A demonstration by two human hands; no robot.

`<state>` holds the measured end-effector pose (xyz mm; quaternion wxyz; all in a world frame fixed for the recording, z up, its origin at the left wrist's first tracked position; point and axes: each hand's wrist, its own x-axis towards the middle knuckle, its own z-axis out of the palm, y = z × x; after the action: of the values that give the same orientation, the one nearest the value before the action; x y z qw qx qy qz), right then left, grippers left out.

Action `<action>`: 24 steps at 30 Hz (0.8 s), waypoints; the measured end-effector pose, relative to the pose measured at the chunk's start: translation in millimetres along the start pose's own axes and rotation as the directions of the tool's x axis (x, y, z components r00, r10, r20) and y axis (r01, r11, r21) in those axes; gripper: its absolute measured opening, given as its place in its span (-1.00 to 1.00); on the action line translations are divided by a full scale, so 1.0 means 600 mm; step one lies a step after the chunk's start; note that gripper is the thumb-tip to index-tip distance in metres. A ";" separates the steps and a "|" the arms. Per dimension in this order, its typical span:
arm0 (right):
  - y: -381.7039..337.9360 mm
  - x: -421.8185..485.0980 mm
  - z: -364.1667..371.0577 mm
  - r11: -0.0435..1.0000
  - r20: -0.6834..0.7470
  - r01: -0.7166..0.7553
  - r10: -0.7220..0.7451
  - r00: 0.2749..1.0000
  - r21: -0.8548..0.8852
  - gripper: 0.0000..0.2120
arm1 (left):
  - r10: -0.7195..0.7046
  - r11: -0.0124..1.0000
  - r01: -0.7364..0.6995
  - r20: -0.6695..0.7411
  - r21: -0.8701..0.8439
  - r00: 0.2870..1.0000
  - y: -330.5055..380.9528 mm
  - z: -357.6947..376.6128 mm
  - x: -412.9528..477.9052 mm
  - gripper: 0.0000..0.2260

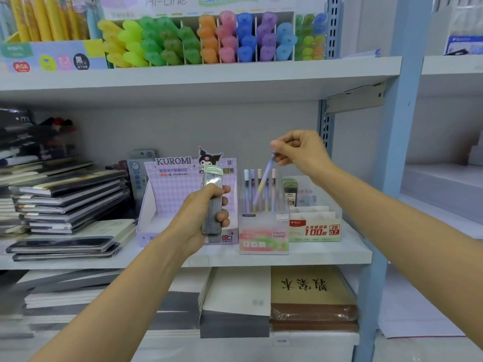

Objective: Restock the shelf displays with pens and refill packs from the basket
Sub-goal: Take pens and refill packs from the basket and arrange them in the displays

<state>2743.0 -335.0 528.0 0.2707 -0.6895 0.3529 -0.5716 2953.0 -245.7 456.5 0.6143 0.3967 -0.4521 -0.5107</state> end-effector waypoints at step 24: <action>0.034 0.018 0.026 0.962 0.183 0.116 -0.071 0.981 -0.248 -0.91 | 0.141 0.985 -0.144 0.043 0.098 0.989 -0.023 0.003 0.006 -0.85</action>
<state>2755.9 -356.4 515.3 0.1811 -0.7815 0.3661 -0.4716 2948.0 -251.9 444.1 0.6203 0.3846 -0.5154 -0.4491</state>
